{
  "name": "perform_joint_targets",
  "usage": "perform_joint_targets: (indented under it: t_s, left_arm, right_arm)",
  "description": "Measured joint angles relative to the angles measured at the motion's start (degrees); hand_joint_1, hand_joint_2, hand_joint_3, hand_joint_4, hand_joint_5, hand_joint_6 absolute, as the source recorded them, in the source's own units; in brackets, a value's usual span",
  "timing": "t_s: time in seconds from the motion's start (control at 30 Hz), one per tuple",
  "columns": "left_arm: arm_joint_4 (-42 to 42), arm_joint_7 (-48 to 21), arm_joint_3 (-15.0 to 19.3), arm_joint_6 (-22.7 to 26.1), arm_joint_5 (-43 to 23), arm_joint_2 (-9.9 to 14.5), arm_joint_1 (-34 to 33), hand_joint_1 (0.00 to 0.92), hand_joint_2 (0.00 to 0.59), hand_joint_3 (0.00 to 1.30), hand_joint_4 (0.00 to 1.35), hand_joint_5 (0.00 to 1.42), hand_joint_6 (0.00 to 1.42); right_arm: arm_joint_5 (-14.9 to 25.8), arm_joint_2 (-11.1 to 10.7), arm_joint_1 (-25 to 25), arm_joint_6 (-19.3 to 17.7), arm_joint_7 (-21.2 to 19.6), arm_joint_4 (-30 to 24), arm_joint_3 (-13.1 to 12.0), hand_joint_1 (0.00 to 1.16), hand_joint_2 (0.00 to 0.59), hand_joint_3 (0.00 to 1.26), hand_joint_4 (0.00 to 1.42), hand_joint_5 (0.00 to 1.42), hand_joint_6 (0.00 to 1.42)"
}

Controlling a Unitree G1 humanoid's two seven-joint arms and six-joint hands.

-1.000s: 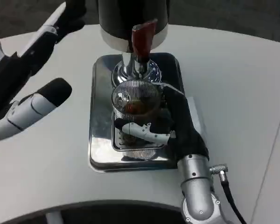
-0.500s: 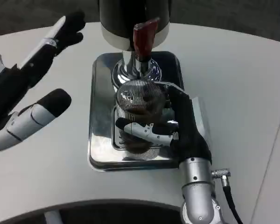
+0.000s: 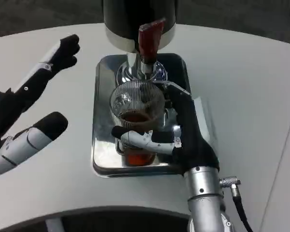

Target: Grasp the cup under the faucet to collect the drink, then remove the cup.

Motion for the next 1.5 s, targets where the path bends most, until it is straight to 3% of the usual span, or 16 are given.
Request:
perform_joint_targets:
  t_s: [0.17, 0.3, 0.43, 0.53, 0.67, 0.97, 1.2, 1.33, 1.5]
  left_arm:
    - [-2.2, 1.4, 1.5, 0.2, 0.9, -0.9, 4.4, 0.0, 0.198, 0.0, 0.0, 0.0, 0.0]
    - [-3.5, 2.3, 3.2, -0.1, 5.2, -1.0, 7.9, 0.0, 0.184, 0.0, 0.0, 0.0, 0.0]
    - [-4.0, 3.9, 4.7, -2.8, 12.7, -1.5, 11.3, 0.0, 0.158, 0.0, 0.0, 0.0, 0.0]
    - [-6.9, 7.5, 5.4, -2.6, 22.3, -3.9, 14.8, 0.0, 0.143, 0.0, 0.0, 0.0, 0.0]
    - [-10.3, 9.1, 3.4, 0.5, 35.5, -4.9, 18.4, 0.0, 0.129, 0.0, 0.0, 0.0, 0.0]
    - [-16.2, 9.1, -1.3, 10.5, 51.3, -6.1, 21.6, 0.0, 0.097, 0.0, 0.0, 0.0, 0.0]
    - [-18.1, 11.7, -3.0, 11.7, 53.9, -7.5, 23.3, 0.0, 0.089, 0.0, 0.0, 0.0, 0.0]
    - [-18.2, 18.2, -2.9, 9.0, 53.9, -9.5, 24.8, 0.0, 0.086, 0.0, 0.0, 0.0, 0.0]
    - [-17.5, 21.7, -3.2, 5.3, 53.9, -9.4, 25.4, 0.0, 0.082, 0.0, 0.0, 0.0, 0.0]
  right_arm:
    - [0.0, -1.0, 3.8, 0.6, 2.4, -2.0, 0.6, 1.09, 0.065, 0.73, 0.87, 0.96, 1.34]
    - [-0.1, -1.9, 6.2, 1.4, 3.8, -4.2, 1.0, 1.09, 0.061, 0.73, 0.87, 0.96, 1.34]
    - [-0.6, -2.2, 7.4, 1.5, 4.3, -7.8, 1.3, 1.1, 0.06, 0.73, 0.87, 0.96, 1.34]
    - [-0.8, -2.4, 8.5, 1.9, 5.2, -9.9, 1.5, 1.1, 0.06, 0.73, 0.87, 0.96, 1.34]
    - [-1.4, -2.8, 11.2, 2.7, 6.2, -12.1, 2.6, 1.11, 0.064, 0.73, 0.88, 0.94, 1.32]
    - [-2.5, -3.5, 15.6, 4.1, 8.9, -19.2, 4.1, 1.13, 0.079, 0.74, 0.88, 0.94, 1.3]
    - [-2.9, -3.8, 19.0, 6.2, 12.2, -26.3, 5.6, 1.14, 0.08, 0.75, 0.89, 0.93, 1.29]
    - [-3.4, -4.0, 20.6, 7.0, 13.5, -31.1, 6.8, 1.14, 0.08, 0.75, 0.89, 0.93, 1.28]
    - [-3.4, -4.4, 22.8, 7.1, 15.4, -33.5, 8.8, 1.14, 0.08, 0.75, 0.89, 0.93, 1.28]
